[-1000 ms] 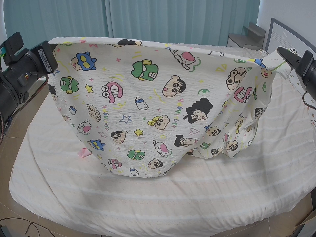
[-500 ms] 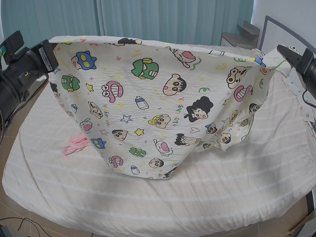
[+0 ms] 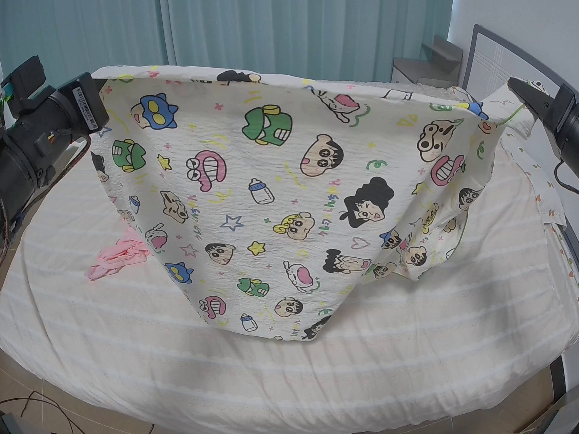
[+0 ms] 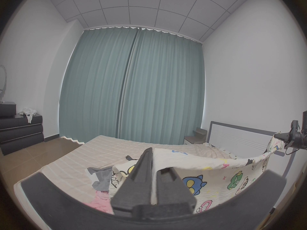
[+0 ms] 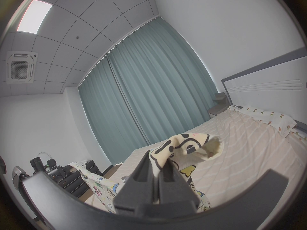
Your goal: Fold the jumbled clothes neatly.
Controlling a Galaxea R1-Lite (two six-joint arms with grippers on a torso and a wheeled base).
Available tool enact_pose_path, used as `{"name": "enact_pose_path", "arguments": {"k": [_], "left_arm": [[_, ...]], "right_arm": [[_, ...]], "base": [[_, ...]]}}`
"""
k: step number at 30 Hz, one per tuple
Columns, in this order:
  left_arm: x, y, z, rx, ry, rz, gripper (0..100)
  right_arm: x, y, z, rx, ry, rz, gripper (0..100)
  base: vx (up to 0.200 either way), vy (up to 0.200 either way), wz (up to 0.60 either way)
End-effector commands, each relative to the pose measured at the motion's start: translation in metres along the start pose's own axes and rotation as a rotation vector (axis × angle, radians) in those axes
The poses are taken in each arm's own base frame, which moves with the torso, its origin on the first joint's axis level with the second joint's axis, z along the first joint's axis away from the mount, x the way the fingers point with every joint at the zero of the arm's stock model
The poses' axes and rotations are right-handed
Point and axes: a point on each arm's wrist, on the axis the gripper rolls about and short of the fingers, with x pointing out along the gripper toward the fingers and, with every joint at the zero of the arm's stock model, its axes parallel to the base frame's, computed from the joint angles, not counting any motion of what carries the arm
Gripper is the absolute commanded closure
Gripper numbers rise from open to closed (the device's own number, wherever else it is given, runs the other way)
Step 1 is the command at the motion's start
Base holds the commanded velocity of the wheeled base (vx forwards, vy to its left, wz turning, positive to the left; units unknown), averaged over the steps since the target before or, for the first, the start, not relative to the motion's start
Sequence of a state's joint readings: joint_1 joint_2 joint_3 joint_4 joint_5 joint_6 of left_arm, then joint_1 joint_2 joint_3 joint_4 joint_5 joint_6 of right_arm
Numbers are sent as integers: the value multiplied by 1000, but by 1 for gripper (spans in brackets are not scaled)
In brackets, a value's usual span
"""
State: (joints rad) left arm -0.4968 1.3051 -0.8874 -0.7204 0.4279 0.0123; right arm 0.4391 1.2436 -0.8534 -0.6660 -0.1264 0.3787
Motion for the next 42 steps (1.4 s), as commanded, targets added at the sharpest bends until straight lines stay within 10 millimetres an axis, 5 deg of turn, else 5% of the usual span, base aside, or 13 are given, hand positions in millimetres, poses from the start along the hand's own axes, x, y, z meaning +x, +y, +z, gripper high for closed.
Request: {"name": "enact_pose_path", "arguments": {"k": [1,20,28,37,42], "left_arm": [[1,-1,-2,3,8,0,100],[27,-12,-15,20,42,29,100],[39,-16,-32,44,91,34,100],[69,-26,-22,27,59,120,100],[90,-34,-14,7,18,146,100]], "right_arm": [[1,0,0,0,2,1,100],[14,-2,3,-5,-8,-5,100],[23,-12,3,-17,-8,-37,100],[38,-18,0,3,1,-48,100],[65,-19,11,0,-50,-55,100]], "base": [[0,-200,0],[0,-200,0],[0,0,0],[0,0,0],[0,0,0]]}}
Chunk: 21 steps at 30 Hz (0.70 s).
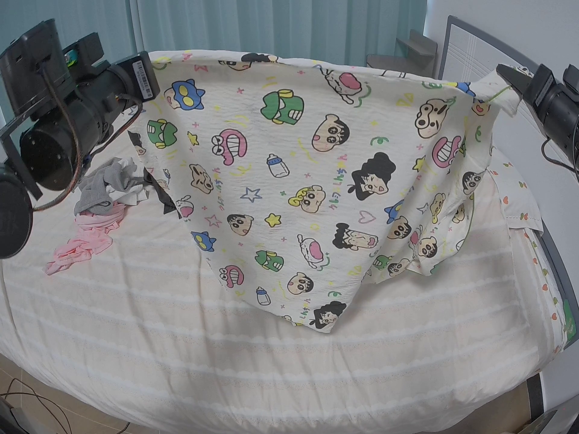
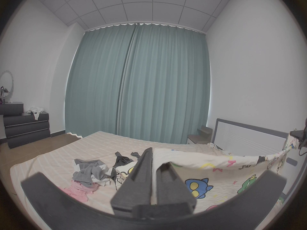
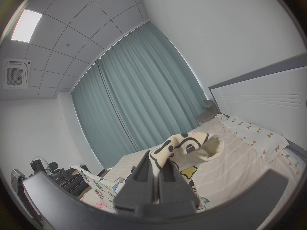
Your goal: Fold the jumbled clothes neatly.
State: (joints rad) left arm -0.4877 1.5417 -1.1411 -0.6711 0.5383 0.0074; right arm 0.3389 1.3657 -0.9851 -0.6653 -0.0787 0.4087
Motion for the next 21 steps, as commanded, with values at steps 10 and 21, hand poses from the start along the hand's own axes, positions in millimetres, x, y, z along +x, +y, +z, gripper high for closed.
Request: {"name": "enact_pose_path", "arguments": {"k": [10,21], "left_arm": [[87,-21,15,-67,-149,166,100],[165,-27,-39,-19,-108,253,100]], "right_arm": [[79,-7,7,-16,-166,10,100],[130,-19,23,-43,-452,36,100]], "base": [[0,0,0],[0,0,0]]}}
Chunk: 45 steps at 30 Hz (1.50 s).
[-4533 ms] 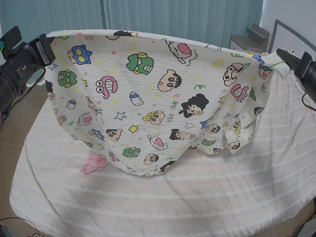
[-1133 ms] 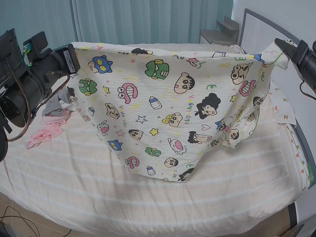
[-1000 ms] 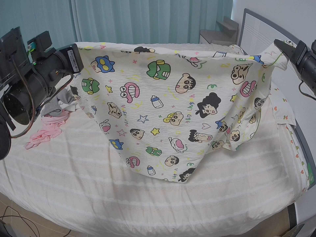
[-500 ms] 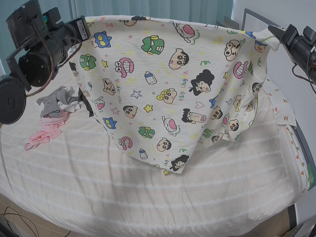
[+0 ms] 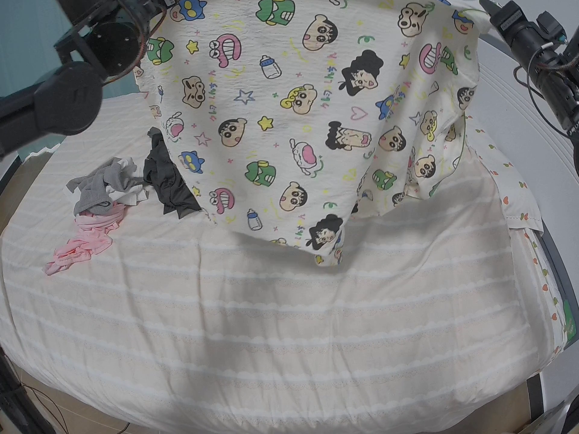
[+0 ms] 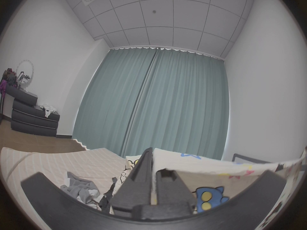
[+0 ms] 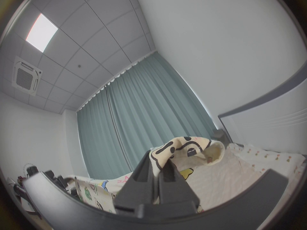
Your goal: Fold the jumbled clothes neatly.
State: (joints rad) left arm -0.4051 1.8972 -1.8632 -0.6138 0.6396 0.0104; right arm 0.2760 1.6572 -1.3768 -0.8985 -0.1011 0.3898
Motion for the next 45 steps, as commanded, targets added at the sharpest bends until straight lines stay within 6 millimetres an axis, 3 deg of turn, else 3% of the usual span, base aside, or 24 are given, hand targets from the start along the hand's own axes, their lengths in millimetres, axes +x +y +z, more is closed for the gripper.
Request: {"name": "enact_pose_path", "arguments": {"k": [1,2,4,5,6,8,10,11,13,14,15,18,21,27,32,37,38,45], "left_arm": [[38,0,-114,149,155,69,100],[40,2,-152,204,217,106,100],[40,2,-152,204,217,106,100],[40,3,-180,238,255,122,100],[40,3,-180,238,255,122,100],[42,9,-195,263,274,134,100],[44,11,-188,255,259,139,100],[45,9,-170,231,230,136,100],[43,7,-115,157,150,109,100],[43,7,-115,157,150,109,100],[34,8,-93,143,146,44,100],[14,20,-96,175,231,-18,100],[-13,31,-96,200,306,-53,100],[-67,54,-102,280,458,-102,100],[-100,73,-107,337,564,-125,100],[-150,93,-109,424,744,-204,100],[-150,93,-109,424,744,-204,100],[-199,119,-129,439,976,-245,100]], "right_arm": [[39,-23,-26,-34,-117,-16,100],[43,-34,-37,-43,-131,-45,100],[43,-34,-37,-43,-131,-45,100],[37,-49,-50,-59,-119,-88,100],[37,-49,-50,-59,-119,-88,100],[13,-67,-69,-94,-10,-124,100],[-11,-77,-83,-128,106,-123,100],[-23,-83,-87,-149,160,-127,100],[-44,-93,-92,-184,241,-144,100],[-44,-93,-92,-184,241,-144,100],[-59,-107,-95,-212,300,-161,100],[-78,-125,-101,-226,376,-184,100],[-99,-130,-103,-253,430,-188,100],[-140,-126,-105,-262,528,-150,100],[-170,-121,-103,-236,604,-125,100],[-200,-117,-104,-204,693,-104,100],[-200,-117,-104,-204,693,-104,100],[-253,-119,-121,-187,902,-96,100]], "base": [[0,0,0],[0,0,0],[0,0,0],[0,0,0],[0,0,0],[0,0,0],[0,0,0],[0,0,0],[0,0,0],[0,0,0],[0,0,0],[0,0,0],[0,0,0],[0,0,0],[0,0,0],[0,0,0],[0,0,0],[0,0,0]]}}
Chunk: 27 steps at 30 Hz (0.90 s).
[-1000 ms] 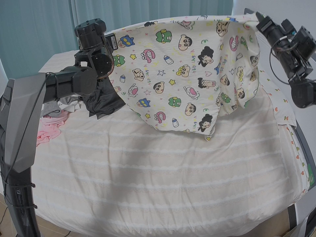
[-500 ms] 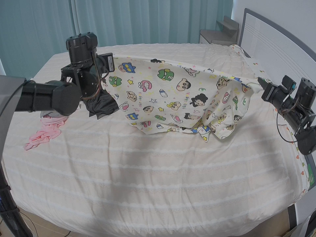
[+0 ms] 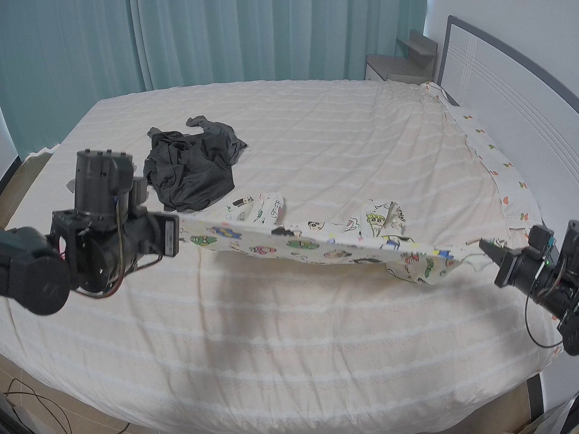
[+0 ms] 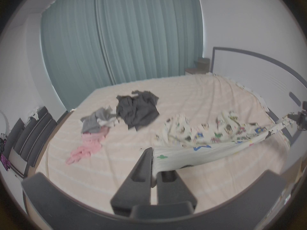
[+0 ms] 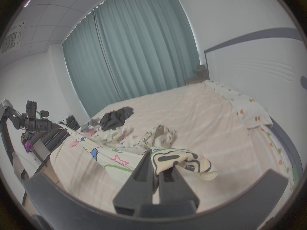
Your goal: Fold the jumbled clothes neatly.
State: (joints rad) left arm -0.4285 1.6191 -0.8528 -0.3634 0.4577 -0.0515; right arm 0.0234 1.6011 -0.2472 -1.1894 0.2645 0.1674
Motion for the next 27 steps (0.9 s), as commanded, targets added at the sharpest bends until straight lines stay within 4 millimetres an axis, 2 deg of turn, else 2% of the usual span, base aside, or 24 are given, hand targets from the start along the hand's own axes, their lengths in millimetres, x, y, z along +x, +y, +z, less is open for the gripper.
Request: {"name": "enact_pose_path", "arguments": {"k": [1,3,4,5,8,15,22,27], "left_arm": [[-43,8,-42,19,125,-99,100],[-44,9,-69,53,222,-121,100],[-45,9,-71,54,226,-122,100],[-47,8,-88,45,291,-144,100],[-51,3,-111,21,386,-206,100],[-55,-3,-132,-26,492,-238,100],[-43,-14,-172,12,696,-211,100],[-48,-15,-181,-3,760,-255,100]], "right_arm": [[-33,3,-33,-1,131,43,100],[-40,5,-51,27,220,60,100],[-40,5,-52,29,226,61,100],[-37,3,-63,57,307,61,100],[-40,0,-73,101,402,47,100],[-42,0,-84,129,506,57,100],[-34,-7,-114,205,718,35,100],[-33,-3,-122,211,777,62,100]], "base": [[0,0,0],[0,0,0],[0,0,0],[0,0,0],[0,0,0],[0,0,0],[0,0,0],[0,0,0]]}}
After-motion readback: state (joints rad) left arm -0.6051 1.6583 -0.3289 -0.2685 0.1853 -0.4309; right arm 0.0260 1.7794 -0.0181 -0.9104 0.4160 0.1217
